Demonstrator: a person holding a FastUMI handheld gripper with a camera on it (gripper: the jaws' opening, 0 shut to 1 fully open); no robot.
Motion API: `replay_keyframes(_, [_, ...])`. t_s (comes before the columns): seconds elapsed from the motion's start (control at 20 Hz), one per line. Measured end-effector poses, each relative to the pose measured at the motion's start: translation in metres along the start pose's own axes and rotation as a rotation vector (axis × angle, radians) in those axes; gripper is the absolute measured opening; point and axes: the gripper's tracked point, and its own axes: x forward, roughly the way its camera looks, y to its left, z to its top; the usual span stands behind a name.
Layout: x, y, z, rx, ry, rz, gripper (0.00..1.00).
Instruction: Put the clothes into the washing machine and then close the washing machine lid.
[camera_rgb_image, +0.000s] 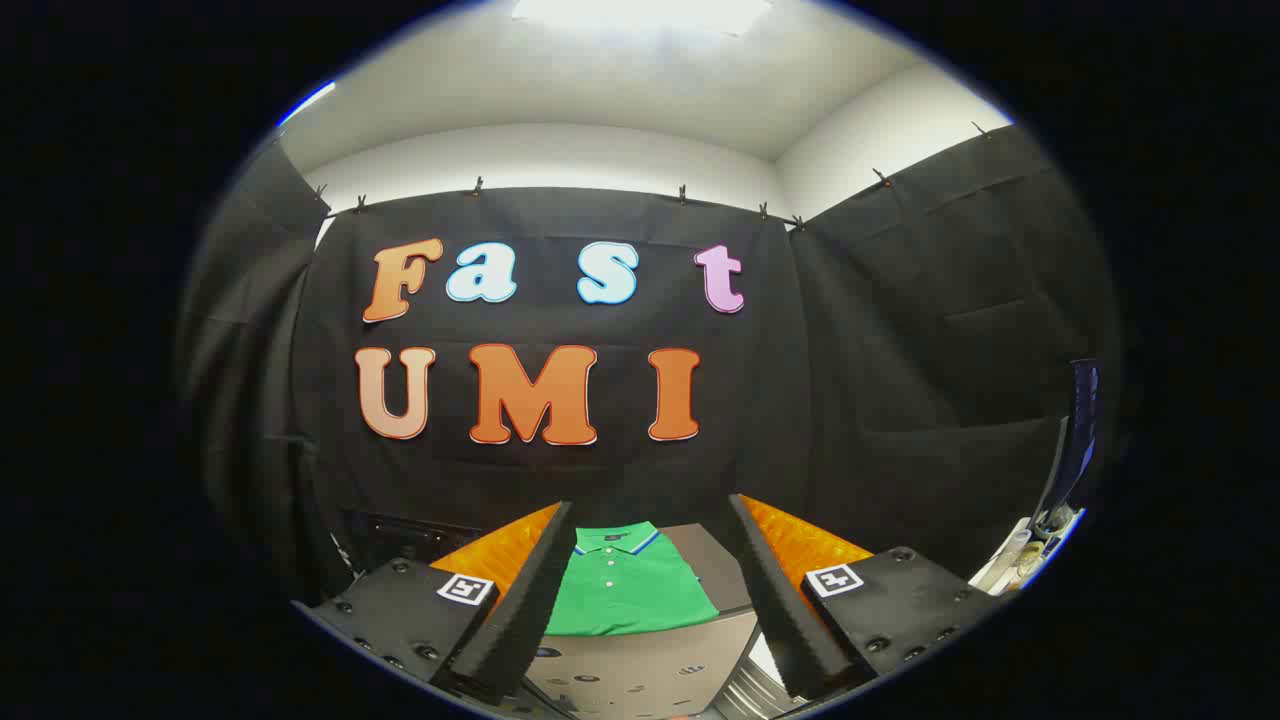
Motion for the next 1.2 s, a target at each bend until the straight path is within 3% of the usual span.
replay_keyframes(1.2, [0.009,0.014,0.002,0.016,-0.005,0.015,0.98])
